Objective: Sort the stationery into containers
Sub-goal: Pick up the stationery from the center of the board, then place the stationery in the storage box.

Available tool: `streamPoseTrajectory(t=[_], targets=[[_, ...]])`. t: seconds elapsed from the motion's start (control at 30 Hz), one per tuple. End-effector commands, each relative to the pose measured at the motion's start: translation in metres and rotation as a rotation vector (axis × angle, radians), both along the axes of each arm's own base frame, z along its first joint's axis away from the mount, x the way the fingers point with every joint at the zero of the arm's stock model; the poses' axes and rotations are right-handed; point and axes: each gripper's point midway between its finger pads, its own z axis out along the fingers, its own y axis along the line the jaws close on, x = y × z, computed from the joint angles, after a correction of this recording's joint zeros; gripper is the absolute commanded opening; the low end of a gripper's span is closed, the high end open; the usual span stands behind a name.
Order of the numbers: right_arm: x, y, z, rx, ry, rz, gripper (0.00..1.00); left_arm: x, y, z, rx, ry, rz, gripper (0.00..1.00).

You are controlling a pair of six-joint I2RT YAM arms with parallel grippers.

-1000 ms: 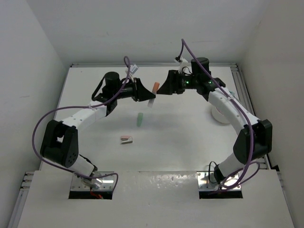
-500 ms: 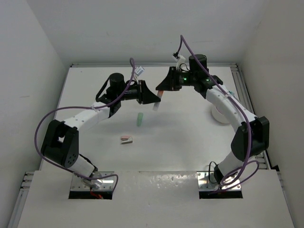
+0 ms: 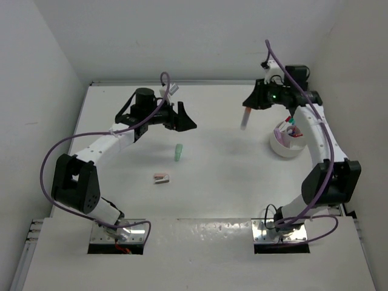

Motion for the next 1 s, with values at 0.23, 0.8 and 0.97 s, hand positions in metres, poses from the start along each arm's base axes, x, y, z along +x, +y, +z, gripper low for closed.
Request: streamPoseTrajectory(t=[0.23, 0.8, 0.97], targets=[[-0.011, -0.137, -0.031, -0.572, -0.277, 0.051, 0.0, 0.006, 0.022, -0.001, 0.076, -0.076, 0.038, 0.86], [-0.024, -0.163, -0.109, -0.764, -0.237, 0.188, 0.0, 0.01, 0.021, -0.001, 0.071, -0.077, 0.037, 0.86], [-0.015, -0.161, -0.121, -0.749, -0.225, 0.169, 0.0, 0.011, 0.02, 0.0, 0.067, -0.08, 0.037, 0.86]])
